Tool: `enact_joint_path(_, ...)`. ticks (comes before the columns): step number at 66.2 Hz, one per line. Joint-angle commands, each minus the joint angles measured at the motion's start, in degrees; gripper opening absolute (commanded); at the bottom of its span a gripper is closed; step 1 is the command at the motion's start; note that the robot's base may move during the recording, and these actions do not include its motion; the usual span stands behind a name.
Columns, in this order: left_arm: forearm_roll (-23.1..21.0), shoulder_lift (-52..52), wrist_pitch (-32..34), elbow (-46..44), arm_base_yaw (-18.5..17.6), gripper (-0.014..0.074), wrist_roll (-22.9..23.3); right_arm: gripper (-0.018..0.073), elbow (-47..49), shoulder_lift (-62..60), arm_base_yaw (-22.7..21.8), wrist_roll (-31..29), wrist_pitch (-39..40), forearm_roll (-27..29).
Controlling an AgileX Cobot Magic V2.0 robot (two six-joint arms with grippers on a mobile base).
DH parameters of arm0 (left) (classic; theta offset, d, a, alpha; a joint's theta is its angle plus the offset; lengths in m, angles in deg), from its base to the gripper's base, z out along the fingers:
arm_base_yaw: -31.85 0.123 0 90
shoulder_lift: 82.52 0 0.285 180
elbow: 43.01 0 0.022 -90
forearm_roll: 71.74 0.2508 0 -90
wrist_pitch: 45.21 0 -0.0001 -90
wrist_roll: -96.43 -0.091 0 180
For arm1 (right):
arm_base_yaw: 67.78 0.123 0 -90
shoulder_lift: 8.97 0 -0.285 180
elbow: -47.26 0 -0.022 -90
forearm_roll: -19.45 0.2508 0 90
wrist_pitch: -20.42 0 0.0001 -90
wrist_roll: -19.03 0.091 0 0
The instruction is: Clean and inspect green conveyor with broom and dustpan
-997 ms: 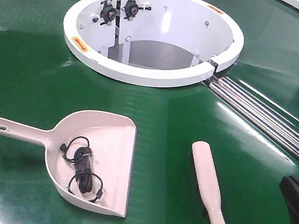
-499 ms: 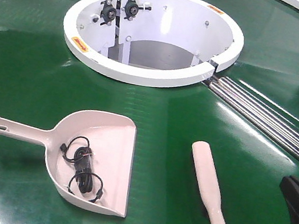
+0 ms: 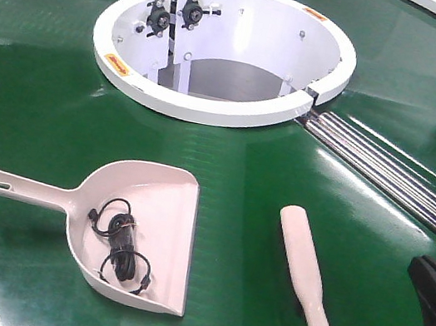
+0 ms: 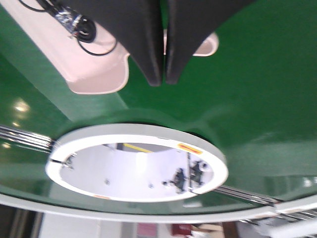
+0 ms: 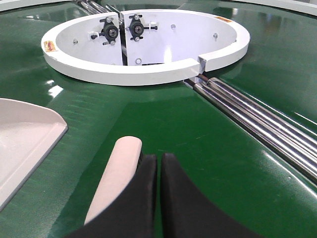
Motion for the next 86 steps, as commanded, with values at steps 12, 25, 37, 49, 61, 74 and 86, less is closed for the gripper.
enact_joint_path(12,0.88,12.31,1.27,8.03,7.71,-0.0024,0.41,-0.0005,1.50,-0.15,-0.12,-0.24,4.24,-0.05)
enact_joint_path(25,1.83,22.52,6.75,20.62,9.93,-0.0024,-0.07,-0.0005,1.50,-0.15,-0.12,-0.24,4.24,-0.05)
enact_joint_path(37,5.65,23.08,5.18,20.17,11.57,-0.0024,-0.02,-0.0005,1.50,-0.15,-0.12,-0.24,4.24,-0.05)
enact_joint_path(49,4.81,22.97,5.54,19.99,11.63,-0.0024,-0.02,-0.0005,1.50,-0.15,-0.12,-0.24,4.24,-0.05)
enact_joint_path(61,4.79,22.91,5.54,19.99,11.63,-0.0024,-0.02,-0.0005,1.50,-0.15,-0.12,-0.24,4.24,-0.05)
enact_joint_path(74,4.79,22.91,5.54,19.99,11.63,-0.0024,-0.02,-0.0005,1.50,-0.15,-0.12,-0.24,4.24,-0.05)
enact_joint_path(86,4.79,22.91,5.54,19.99,11.63,-0.0024,-0.02,-0.0005,1.50,-0.15,-0.12,-0.24,4.24,-0.05)
